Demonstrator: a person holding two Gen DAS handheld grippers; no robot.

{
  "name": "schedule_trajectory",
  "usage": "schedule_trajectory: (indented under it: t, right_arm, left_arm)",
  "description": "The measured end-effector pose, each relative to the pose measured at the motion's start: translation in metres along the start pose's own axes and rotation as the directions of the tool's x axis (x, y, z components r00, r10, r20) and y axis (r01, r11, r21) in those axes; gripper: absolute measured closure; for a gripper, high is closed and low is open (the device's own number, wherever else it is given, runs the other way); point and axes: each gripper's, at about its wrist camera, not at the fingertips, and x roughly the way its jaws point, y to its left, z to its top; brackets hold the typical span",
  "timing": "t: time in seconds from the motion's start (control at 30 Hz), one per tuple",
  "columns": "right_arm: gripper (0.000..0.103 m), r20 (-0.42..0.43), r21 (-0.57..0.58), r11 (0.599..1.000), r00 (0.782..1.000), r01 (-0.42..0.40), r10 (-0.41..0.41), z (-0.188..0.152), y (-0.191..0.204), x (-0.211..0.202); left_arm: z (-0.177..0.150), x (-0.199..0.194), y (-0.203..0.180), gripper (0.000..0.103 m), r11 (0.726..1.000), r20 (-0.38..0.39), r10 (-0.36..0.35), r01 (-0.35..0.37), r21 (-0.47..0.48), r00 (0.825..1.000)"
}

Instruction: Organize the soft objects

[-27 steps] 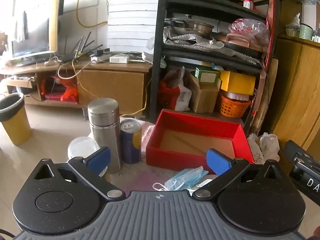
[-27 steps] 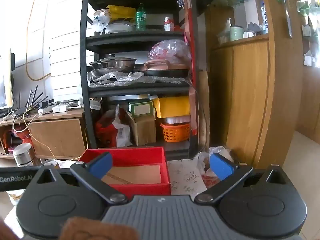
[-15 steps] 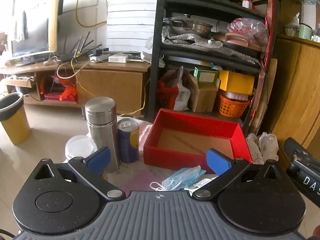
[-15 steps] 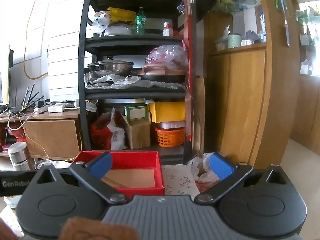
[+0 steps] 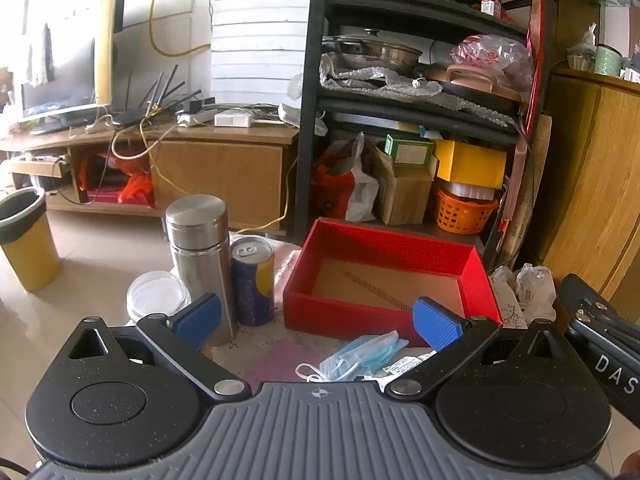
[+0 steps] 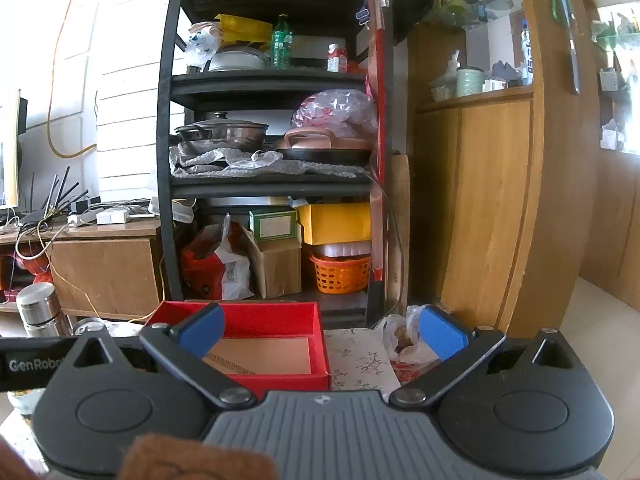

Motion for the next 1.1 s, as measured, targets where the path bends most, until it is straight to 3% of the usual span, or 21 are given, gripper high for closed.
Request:
schedule_trajectory:
  t: [1.1]
  right_arm:
    - [0.024, -0.003, 0.005, 1.0, 1.0, 0.004, -0.004, -0.0021, -0.002, 0.0027]
  left_arm:
    - [-0.0027, 0.001, -0.0039, 0.006, 1.0, 0.0, 0.01, -0.01, 0.019, 1.0]
